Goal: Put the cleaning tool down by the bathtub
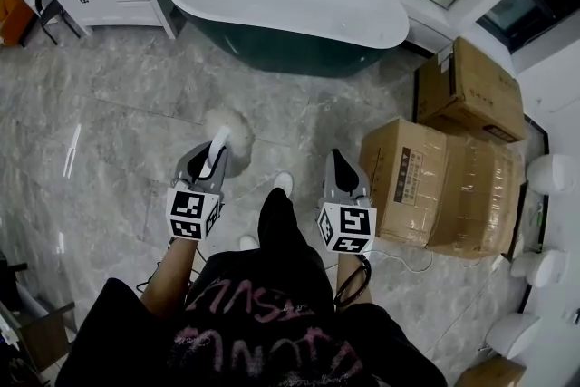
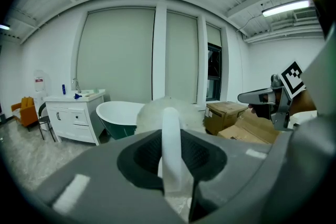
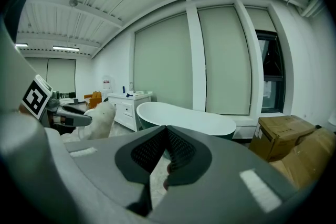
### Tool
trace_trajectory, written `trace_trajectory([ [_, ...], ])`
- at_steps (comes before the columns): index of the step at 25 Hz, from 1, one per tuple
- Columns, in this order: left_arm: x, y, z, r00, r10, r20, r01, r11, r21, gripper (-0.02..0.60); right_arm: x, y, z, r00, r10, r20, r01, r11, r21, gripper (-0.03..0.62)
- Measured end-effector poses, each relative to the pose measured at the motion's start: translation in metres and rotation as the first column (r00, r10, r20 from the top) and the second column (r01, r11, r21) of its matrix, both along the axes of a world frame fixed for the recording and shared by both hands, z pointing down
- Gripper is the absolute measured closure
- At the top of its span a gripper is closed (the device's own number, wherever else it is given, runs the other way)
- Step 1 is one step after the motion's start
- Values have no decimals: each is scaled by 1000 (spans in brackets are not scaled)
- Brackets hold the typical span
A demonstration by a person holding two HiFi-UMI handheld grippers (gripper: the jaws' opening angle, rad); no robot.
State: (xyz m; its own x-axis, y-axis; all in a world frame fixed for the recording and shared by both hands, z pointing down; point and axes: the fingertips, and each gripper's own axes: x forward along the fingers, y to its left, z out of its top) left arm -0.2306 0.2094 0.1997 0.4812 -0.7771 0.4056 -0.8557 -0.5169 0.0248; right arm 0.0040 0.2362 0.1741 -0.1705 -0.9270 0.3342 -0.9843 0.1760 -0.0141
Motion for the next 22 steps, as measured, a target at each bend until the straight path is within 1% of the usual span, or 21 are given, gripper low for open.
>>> trace_trajectory([
  [9, 24, -72, 37, 999, 20, 29, -17, 996, -88, 493, 23, -74, 32, 1000, 2, 10, -1, 998, -67, 580],
  [15, 53, -117, 51, 998, 42, 51, -35, 991, -126, 492, 54, -120, 51, 1000, 7, 22, -4, 994, -110, 580],
  [22, 76, -157, 66, 993, 48, 105, -29, 984, -176, 492, 84, -166, 69, 999, -2, 46, 9, 990, -140, 580],
])
